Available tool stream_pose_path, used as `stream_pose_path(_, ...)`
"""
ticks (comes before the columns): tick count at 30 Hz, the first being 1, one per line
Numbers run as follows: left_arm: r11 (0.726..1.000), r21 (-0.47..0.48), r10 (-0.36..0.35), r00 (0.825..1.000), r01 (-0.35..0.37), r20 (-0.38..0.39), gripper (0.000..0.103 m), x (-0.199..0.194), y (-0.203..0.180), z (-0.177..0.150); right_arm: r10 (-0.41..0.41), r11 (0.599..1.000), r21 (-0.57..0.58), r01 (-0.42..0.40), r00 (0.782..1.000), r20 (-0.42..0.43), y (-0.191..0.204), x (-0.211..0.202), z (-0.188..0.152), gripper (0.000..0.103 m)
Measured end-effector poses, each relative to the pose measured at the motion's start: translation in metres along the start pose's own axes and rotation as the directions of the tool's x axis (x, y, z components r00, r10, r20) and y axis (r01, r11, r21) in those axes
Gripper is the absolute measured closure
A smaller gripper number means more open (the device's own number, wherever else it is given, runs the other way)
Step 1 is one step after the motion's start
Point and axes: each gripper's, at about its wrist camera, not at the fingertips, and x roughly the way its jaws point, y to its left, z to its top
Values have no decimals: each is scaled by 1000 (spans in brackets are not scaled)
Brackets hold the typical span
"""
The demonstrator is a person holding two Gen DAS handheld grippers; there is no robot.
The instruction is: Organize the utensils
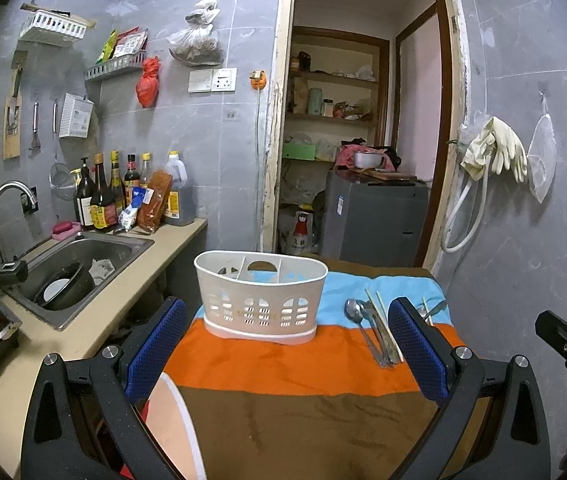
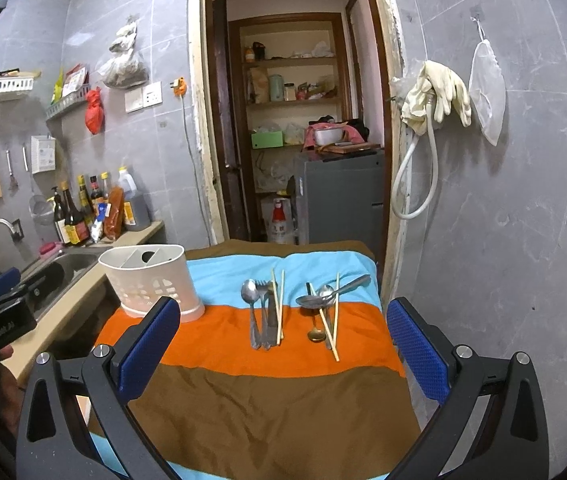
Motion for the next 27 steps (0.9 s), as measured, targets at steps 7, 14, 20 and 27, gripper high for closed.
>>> stream_pose_path(7, 1000, 11, -23, 1000, 23, -5, 4, 23, -15, 17, 0, 1000, -10, 0, 1000, 1, -13, 18, 15, 0)
stream_pose_path(14, 998, 19, -58, 995, 60, -84, 4, 68, -38, 21, 25, 1000, -18, -25, 1000, -16, -41, 49, 30, 0)
stream_pose_path(20, 997, 16, -76, 986, 79, -145, 4, 116, -64, 13, 85, 996, -6, -86, 992, -90, -73, 96, 29, 5)
stream_pose_path(27, 996, 47, -60, 978, 71, -200, 7, 176, -91, 0, 139, 990, 4, -141, 970, -200, -107, 172, 20, 22)
